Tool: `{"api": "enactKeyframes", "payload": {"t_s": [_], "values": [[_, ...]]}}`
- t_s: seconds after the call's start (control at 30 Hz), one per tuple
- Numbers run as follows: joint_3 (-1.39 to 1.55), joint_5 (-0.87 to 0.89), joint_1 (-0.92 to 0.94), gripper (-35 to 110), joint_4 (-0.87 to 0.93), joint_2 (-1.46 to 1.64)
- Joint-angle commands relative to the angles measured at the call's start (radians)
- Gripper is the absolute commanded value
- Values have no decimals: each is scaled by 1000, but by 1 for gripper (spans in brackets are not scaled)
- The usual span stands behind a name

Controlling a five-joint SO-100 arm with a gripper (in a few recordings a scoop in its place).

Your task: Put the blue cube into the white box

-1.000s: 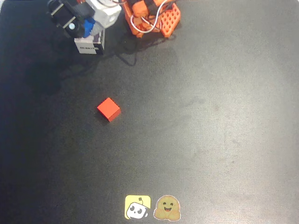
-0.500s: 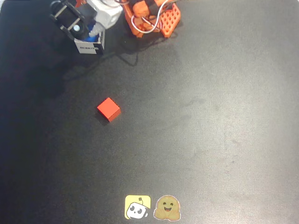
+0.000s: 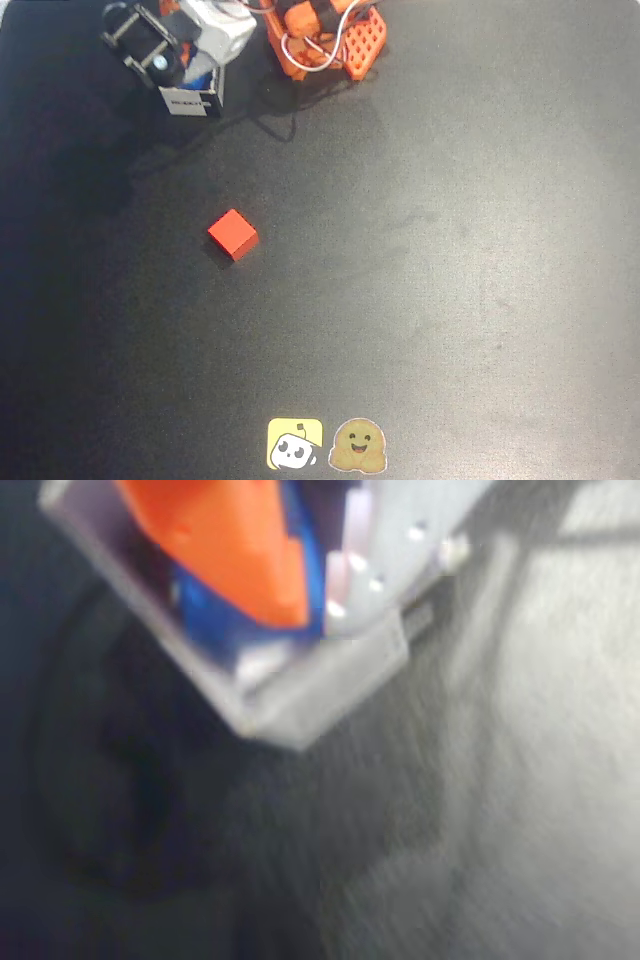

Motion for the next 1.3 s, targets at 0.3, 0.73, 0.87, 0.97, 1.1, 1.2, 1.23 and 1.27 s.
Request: {"api": "enactKeyframes", "payload": {"t_s": [0.3,0.73,0.87,0.97,1.1,1.2,1.23,1.27], "values": [[-123,153,-569,0,-104,-29],[-91,285,-1015,0,-106,26],[32,287,-1074,0,-98,184],[112,288,-1101,0,-83,282],[153,282,-1106,0,-80,282],[199,285,-1101,0,-81,282],[219,290,-1098,0,-83,282],[238,299,-1098,0,-83,282]]}}
